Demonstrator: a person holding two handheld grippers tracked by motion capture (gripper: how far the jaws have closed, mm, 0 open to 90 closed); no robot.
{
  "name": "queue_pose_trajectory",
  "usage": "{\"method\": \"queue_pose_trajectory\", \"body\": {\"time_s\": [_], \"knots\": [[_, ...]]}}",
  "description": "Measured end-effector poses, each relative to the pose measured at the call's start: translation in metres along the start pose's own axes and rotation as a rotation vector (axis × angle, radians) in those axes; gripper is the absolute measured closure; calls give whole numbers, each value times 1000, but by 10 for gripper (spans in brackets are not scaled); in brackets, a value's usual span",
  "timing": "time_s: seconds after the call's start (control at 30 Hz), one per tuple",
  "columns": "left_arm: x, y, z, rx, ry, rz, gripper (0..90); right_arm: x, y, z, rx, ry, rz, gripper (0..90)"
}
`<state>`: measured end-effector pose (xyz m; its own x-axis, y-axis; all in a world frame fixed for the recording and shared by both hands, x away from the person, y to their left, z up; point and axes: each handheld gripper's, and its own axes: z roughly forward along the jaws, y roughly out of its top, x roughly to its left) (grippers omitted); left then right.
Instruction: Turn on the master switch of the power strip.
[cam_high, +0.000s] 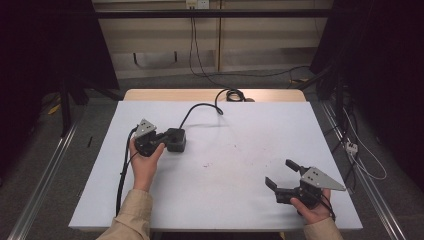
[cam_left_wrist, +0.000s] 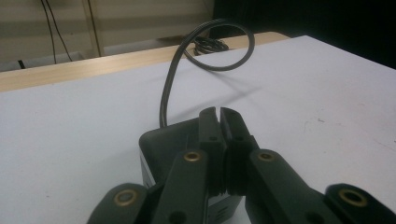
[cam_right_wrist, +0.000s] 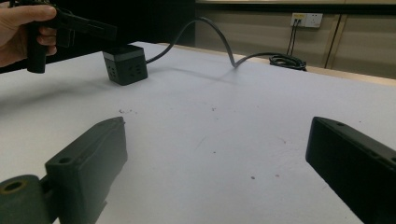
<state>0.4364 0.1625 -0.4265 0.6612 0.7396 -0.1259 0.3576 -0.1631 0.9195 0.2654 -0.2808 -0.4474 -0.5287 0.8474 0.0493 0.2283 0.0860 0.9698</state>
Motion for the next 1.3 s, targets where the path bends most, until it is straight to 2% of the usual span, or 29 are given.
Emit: {"method": "queue_pose_trajectory", "body": {"time_s": [0.37,1.3], "knots": [[0,-2,2,9,-1,-11,900,1,0,0,-1,4,-6,50],[2,-6,6,41,38,-6,900,1,0,0,-1,8,-7,53]]}}
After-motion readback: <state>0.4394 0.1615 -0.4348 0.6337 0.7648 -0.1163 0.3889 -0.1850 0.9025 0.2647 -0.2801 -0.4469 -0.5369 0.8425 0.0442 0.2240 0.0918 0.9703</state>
